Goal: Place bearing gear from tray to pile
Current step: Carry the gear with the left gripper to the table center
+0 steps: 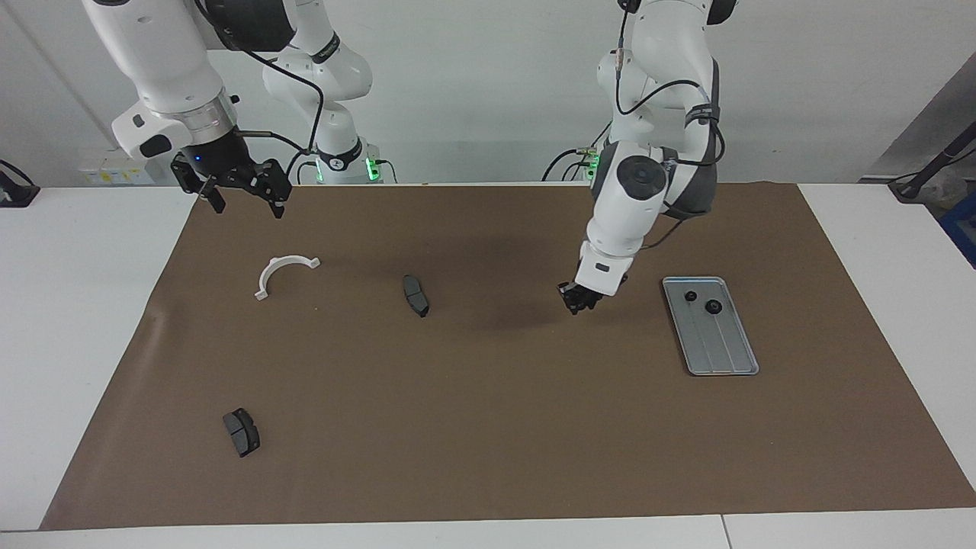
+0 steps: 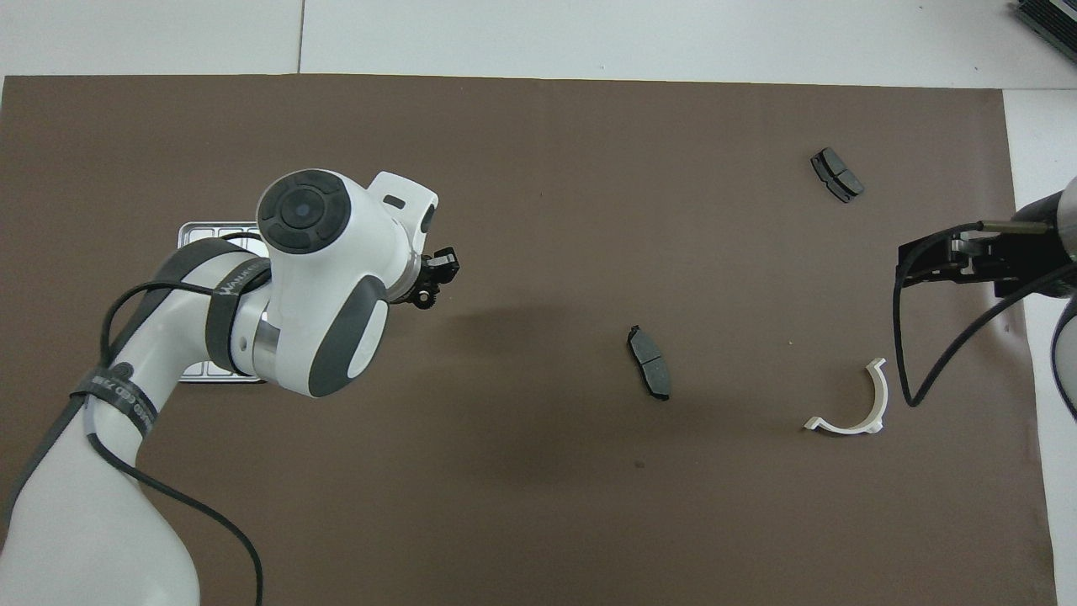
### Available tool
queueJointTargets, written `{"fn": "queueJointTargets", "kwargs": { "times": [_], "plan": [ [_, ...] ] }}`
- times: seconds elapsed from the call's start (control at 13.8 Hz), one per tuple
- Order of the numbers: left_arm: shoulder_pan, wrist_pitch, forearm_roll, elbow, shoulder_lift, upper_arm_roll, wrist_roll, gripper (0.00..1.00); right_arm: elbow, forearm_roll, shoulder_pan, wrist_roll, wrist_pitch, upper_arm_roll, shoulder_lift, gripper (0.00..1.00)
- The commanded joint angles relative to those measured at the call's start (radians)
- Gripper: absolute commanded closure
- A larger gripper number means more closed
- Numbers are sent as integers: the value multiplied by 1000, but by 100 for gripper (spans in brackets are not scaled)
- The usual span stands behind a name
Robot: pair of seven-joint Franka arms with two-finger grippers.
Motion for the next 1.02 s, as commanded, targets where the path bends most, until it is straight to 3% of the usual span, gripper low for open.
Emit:
{"fn": "queueJointTargets", "kwargs": {
  "times": [0.0, 0.36, 0.65, 0.73, 0.87, 0.94],
  "plan": [
    [-80, 65, -8, -8, 23, 20, -69, 82, -1, 23, -18, -26, -13, 4, -2, 0],
    [-152, 146, -8, -13, 79, 19, -69, 82, -29, 22, -8, -37, 3, 4, -12, 0],
    [-203, 163, -8, -19, 97, 15, -68, 68, -44, 23, 2, -28, 45, 6, -15, 0],
    [-209, 183, -8, -20, 97, 15, -69, 52, -44, 23, 8, -25, 50, 6, -15, 0],
    [-209, 189, -8, -19, 97, 15, -68, 8, -46, 23, 10, -20, 67, 6, -14, 0],
    [-209, 182, -8, -17, 97, 18, -63, 0, -46, 23, 10, -11, 75, 6, -11, 0]
  ]
}}
